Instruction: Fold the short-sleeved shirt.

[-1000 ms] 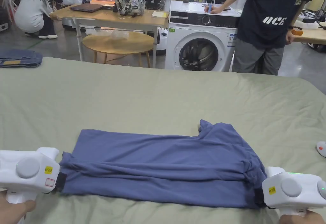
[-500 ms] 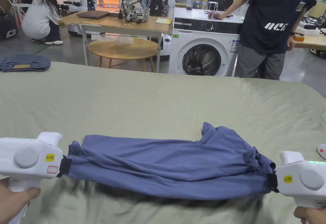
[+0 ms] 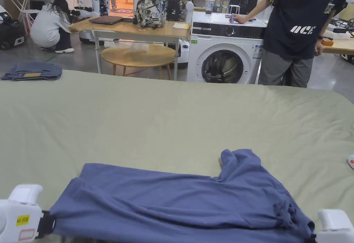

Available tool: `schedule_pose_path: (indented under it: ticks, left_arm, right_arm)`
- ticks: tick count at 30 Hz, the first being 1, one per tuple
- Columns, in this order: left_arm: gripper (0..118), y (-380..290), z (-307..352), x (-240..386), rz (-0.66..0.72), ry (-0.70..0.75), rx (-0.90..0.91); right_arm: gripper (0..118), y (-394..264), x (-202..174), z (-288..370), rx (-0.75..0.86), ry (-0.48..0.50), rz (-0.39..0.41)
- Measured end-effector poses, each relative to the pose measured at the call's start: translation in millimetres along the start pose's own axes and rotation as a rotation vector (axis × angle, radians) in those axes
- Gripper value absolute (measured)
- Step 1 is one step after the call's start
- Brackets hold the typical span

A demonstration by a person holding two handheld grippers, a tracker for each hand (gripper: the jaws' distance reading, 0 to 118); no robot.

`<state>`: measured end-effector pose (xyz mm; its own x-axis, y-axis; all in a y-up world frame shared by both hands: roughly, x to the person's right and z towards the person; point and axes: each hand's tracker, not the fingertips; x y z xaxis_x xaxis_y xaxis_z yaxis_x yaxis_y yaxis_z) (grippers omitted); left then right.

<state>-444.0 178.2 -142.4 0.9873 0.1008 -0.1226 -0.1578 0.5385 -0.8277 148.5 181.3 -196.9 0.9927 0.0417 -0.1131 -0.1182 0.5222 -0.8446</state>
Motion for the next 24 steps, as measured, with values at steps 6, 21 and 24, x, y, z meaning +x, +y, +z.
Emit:
schedule_pose_path:
  ticks: [6,21,24]
  left_arm:
    - [0,-30.3,-34.5,3.8,0.0,0.035,-0.083]
    - [32,3.1,-11.3,27.6,0.005,0.054,0.11]
    - [31,16.7,0.1,42.9,-0.007,0.046,0.197]
  right_arm:
    - [2,-17.7,0.7,-43.0,-0.051,-0.049,0.001]
    - [68,20.6,-25.4,7.4,0.176,-0.112,-0.001]
    - [62,31.2,-43.7,19.3,0.309,-0.092,-0.001]
